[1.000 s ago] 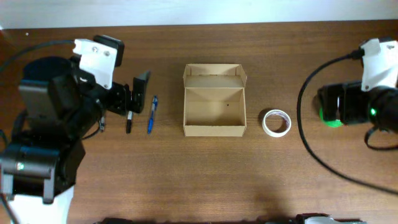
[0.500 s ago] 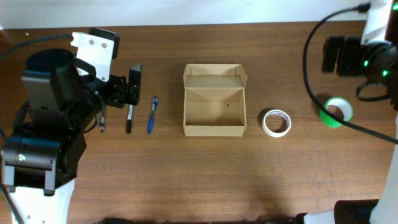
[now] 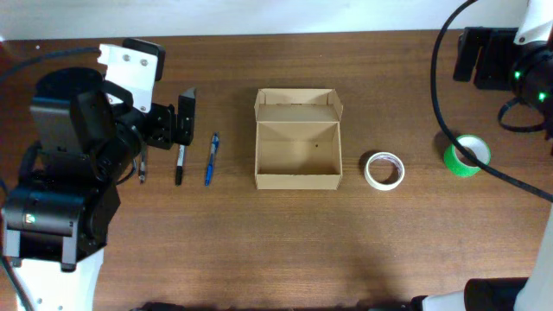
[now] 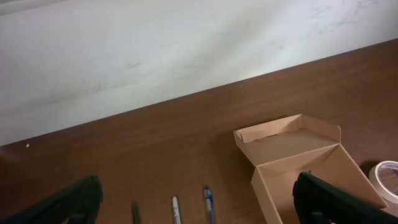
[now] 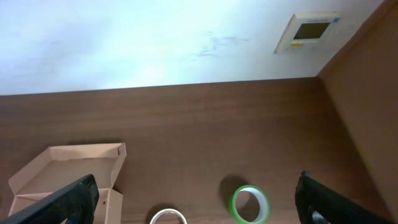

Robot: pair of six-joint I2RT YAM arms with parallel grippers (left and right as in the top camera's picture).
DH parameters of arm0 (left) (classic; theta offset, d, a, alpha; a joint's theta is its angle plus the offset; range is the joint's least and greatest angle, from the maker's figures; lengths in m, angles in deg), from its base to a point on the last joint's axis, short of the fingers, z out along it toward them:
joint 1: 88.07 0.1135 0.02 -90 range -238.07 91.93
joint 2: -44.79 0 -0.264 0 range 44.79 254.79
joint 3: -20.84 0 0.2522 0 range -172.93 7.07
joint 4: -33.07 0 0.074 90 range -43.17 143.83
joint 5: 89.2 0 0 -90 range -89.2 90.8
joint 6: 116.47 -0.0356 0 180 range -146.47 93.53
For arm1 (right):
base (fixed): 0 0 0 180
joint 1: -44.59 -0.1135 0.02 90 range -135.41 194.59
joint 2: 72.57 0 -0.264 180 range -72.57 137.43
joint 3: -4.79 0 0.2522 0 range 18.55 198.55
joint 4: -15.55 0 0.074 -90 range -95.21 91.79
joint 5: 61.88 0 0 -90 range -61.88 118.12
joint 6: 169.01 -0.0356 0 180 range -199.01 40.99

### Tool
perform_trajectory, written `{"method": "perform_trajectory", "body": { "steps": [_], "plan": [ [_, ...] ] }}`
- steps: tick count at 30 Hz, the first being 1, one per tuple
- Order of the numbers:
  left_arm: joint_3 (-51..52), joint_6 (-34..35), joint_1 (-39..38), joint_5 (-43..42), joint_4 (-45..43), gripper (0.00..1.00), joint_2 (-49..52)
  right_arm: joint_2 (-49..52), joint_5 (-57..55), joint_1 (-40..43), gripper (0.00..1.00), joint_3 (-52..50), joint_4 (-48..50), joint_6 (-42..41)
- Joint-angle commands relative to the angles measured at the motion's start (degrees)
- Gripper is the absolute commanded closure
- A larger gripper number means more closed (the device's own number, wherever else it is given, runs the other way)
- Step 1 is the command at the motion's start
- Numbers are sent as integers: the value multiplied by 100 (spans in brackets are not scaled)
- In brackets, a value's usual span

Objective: Pack container
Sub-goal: 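Raise the right gripper and move it above the green tape roll, then lower the right gripper onto the green tape roll and grasp it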

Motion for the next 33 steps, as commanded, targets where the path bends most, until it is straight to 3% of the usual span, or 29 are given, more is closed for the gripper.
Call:
{"method": "perform_trajectory", "body": {
  "steps": [1,9,13,17,25,27,33],
  "plan": [
    [-96,-114,-24,42,-101,1,2,-74,-136,46,1,87,31,-66],
    [-96,-114,-22,39,-306,1,2,-66,-138,46,0,87,254,-46],
    [-96,-114,-22,42,-334,1,22,101,-581,114,15,85,555,59],
    [-96,-114,-22,42,-332,1,94,542,-717,577,17,83,649,-35],
    [-96,-116,-22,42,-376,1,203,1705,378,2551,15,83,-763,-868],
    [-96,-116,-22,42,-393,1,208,1915,522,2933,11,81,-1209,-868],
    [-94,-116,-24,39,-356,1,219,2068,1296,3259,6,-564,-1609,-457]
  ]
}}
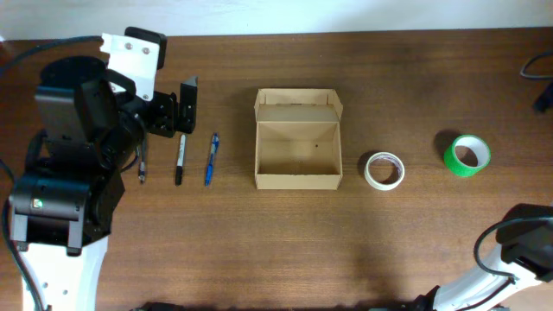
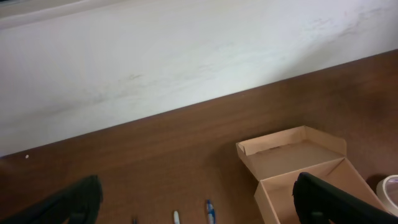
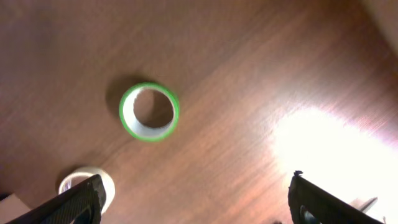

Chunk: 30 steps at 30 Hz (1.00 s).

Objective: Pack container
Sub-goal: 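Lower the right gripper onto the green tape roll and grasp it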

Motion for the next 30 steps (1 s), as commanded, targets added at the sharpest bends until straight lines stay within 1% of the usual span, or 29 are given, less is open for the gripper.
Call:
{"method": "perform_trajectory", "body": {
  "steps": [1,3,5,7,9,11,14,15,18,19,21,24,30],
  "plan": [
    [-94,-116,-24,37,26,1,31,-151,942,-122,5,-426,-39,391],
    [-94,-116,-24,37,57,1,31,-120,1386,-221,1,-772,-20,1084],
    [-94,-116,-24,37,76,1,37,-31,1628,-317,0,-997,9,1687],
    [-94,-116,-24,37,79,1,52,77,1884,-358,0,-1143,164,1910],
    [-94,-116,-24,37,79,1,72,249,2090,-411,0,-1169,280,2356],
    [-94,-116,-24,37,72,1,98,389,2140,-459,1,-1169,605,2603],
    [-94,-116,-24,37,72,1,142,507,2052,-535,4,-1169,1342,2612],
    [-94,-116,-24,39,74,1,164,525,1825,-540,4,-1172,1639,2522],
    [-94,-116,-24,37,76,1,214,564,704,-614,5,-1172,2291,1668],
    [-94,-116,-24,39,74,1,234,586,409,-658,6,-1172,2396,1495],
    [-94,-120,-24,39,74,0,256,667,223,-750,8,-1172,2409,1386],
    [-94,-201,-24,37,72,0,297,850,197,-933,9,-1172,2179,1412],
    [-94,-201,-24,37,74,1,365,1296,638,-1453,16,-1182,1412,2017]
  ]
}}
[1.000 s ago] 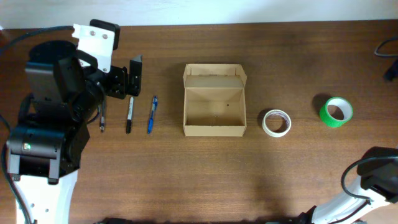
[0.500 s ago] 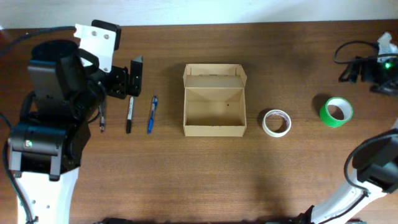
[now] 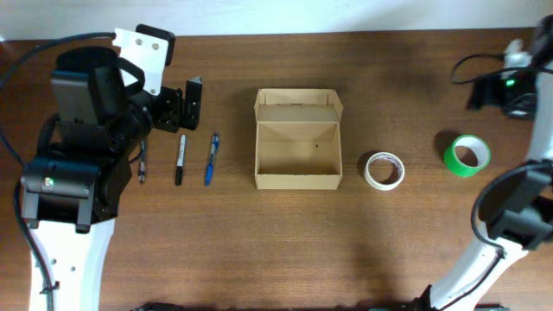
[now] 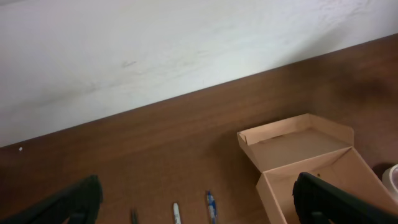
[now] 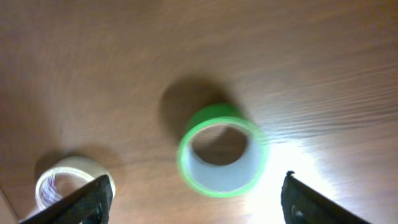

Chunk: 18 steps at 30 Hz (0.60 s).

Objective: Pack container
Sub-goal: 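Lower the right gripper onto the green tape roll and grasp it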

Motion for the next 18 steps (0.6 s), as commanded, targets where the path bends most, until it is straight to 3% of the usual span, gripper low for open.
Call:
{"method": "perform_trajectory", "body": {
  "steps": [1,18],
  "plan": [
    [-92,-114,-24,39,7,1,61,328,118,-389,16,-31,-221,262],
    [-92,-116,-24,42,70,1,61,820,-634,-444,19,-903,-33,28]
  ]
}}
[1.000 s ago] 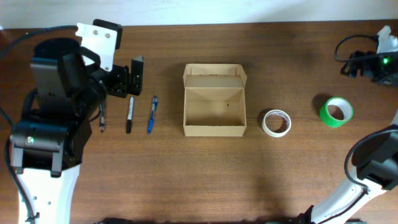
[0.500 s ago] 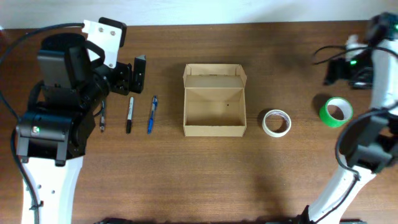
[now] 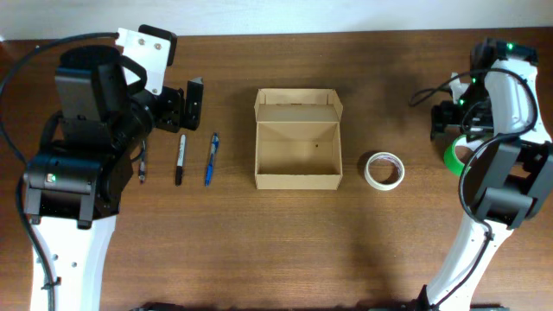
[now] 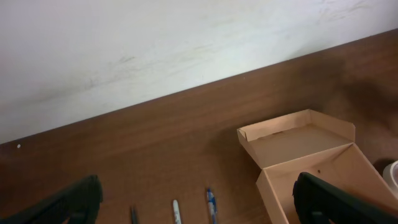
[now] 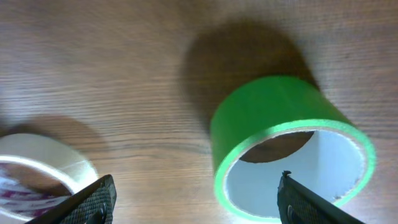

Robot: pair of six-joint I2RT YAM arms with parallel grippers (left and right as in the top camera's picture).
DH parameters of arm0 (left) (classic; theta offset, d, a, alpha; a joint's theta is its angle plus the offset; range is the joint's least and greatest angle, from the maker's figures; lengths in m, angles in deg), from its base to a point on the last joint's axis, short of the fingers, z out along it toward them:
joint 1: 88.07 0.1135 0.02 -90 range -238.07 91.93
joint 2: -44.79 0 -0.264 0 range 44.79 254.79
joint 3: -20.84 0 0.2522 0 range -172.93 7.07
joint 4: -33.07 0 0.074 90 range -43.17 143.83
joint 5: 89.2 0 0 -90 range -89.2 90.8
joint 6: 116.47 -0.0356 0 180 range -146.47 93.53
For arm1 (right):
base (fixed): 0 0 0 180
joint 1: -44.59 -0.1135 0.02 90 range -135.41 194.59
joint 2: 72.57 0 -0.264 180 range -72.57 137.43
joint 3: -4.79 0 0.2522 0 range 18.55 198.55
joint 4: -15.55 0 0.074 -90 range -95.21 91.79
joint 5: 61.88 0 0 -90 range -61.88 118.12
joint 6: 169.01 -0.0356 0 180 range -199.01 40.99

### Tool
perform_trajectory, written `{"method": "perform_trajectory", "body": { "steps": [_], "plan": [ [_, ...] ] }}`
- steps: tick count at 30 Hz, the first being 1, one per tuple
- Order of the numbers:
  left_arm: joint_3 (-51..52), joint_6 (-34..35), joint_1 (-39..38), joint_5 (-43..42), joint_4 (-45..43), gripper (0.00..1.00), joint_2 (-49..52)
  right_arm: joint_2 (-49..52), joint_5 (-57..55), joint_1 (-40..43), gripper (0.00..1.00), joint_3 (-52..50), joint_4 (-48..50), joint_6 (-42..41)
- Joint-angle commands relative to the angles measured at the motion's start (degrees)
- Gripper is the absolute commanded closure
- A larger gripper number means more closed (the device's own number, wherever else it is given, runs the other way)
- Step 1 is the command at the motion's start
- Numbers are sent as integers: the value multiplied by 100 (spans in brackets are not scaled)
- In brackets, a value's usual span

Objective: Pack container
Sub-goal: 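Lower the right gripper onto the green tape roll and grasp it, then carry the green tape roll with the right gripper into the box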

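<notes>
An open cardboard box sits mid-table with its flap folded back; the left wrist view also shows this box. Left of it lie a blue pen, a black-and-white marker and a dark pen. My left gripper hangs open behind the pens, holding nothing. A white tape roll lies right of the box. My right gripper is open low over the green tape roll, its fingers either side of the roll's near rim. Overhead, the arm hides most of the green roll.
The wall runs along the table's back edge. The white tape roll lies close to the left of the green one. The right arm's cable loops over the table's back right.
My right gripper has come forward from the table's back right and down onto the green roll, which now fills the right wrist view. The left arm and the other things are unchanged.
At first the right wrist camera faced the wall with both rolls far below. Then it looked down on the green roll from high up, then from closer, and now from just above. The left gripper stayed open behind the pens.
</notes>
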Motion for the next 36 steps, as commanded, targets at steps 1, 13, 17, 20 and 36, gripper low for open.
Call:
{"method": "perform_trajectory", "body": {
  "steps": [1,13,17,20,36],
  "plan": [
    [-92,-98,-24,37,13,1,22,105,-181,24,20,-223,46,-122],
    [-92,-96,-24,37,79,1,55,105,-175,24,25,-254,247,-254],
    [-92,-96,-24,37,96,0,55,105,-164,24,26,-254,345,-299],
    [-92,-96,-24,37,103,1,55,105,-157,28,25,-334,444,-315],
    [-92,-96,-24,37,98,1,55,105,-136,33,68,-1143,922,-402]
  ]
}}
